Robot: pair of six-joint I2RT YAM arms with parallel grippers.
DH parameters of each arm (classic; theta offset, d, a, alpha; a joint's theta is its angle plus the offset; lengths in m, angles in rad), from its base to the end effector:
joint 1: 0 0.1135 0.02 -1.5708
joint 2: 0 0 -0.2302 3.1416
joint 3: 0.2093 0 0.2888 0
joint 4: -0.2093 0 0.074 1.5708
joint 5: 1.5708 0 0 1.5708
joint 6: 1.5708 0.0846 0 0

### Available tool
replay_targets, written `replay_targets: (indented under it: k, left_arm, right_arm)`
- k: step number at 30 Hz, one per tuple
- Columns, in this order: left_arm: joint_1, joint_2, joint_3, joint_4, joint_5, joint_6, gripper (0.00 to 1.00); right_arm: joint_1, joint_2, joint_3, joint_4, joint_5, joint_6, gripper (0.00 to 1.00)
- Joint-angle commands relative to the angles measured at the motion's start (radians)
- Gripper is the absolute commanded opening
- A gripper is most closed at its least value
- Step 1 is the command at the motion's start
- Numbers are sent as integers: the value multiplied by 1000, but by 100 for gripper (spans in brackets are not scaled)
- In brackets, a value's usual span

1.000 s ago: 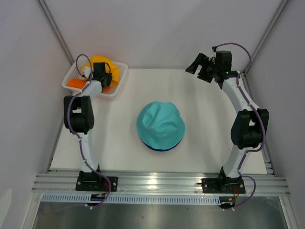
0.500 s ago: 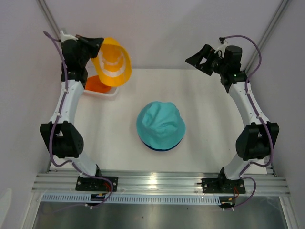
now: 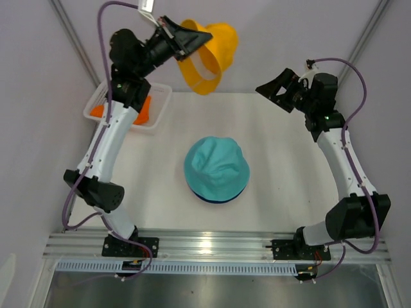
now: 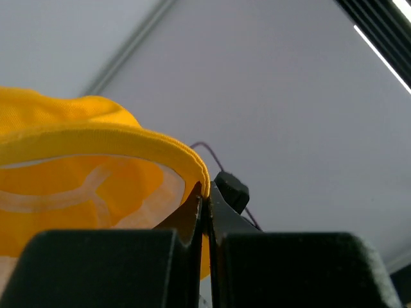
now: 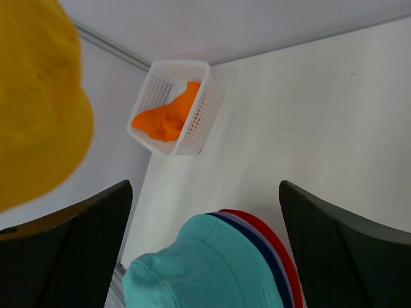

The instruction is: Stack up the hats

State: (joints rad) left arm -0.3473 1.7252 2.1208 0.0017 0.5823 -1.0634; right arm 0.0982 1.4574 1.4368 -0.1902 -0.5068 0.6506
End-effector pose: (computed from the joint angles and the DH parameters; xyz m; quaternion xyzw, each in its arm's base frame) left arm 0.3851 -0.1889 0.5612 0.0380 0.5805 -0.6382 0.5043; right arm 0.4163 0.0823 0.3654 0.0536 0.7672 0.4040 0.4953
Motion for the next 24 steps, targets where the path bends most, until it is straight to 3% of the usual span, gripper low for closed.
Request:
replay_targets:
  k: [1,6,12,16,17,19,22,24]
  left_arm:
    - [-97,48,-61,-34,1,43,1]
    - [-225,131,-7,9,27,16,1]
    - [-360,230,54,52,91,0,1]
    - [-392,189,-60,81,142,-10,1]
    - [-395,162,-185,102,139,-1,1]
    - [-394,61,-263,86,105,75,1]
    - [-392,-60,-396,-122,26,230,1]
    - [-392,-111,-433,-168,-2,298,1]
  right_arm:
    - [-21,-123,1,-144,137,-61,99]
    - [-133,-221,-74,-317,255,-78,99]
    - [-310,-373,-200,-353,269,-54,99]
    - [-356,-422,-245,-368,254,-71,99]
    - [-357,-428,-248,-373,254,-75,99]
    - [-357,-434,-268,-373,246,-78,99]
    - [-359,-439,-306,-347,208,-69,99]
    - [-359,-437,-326,-331,189,-62,99]
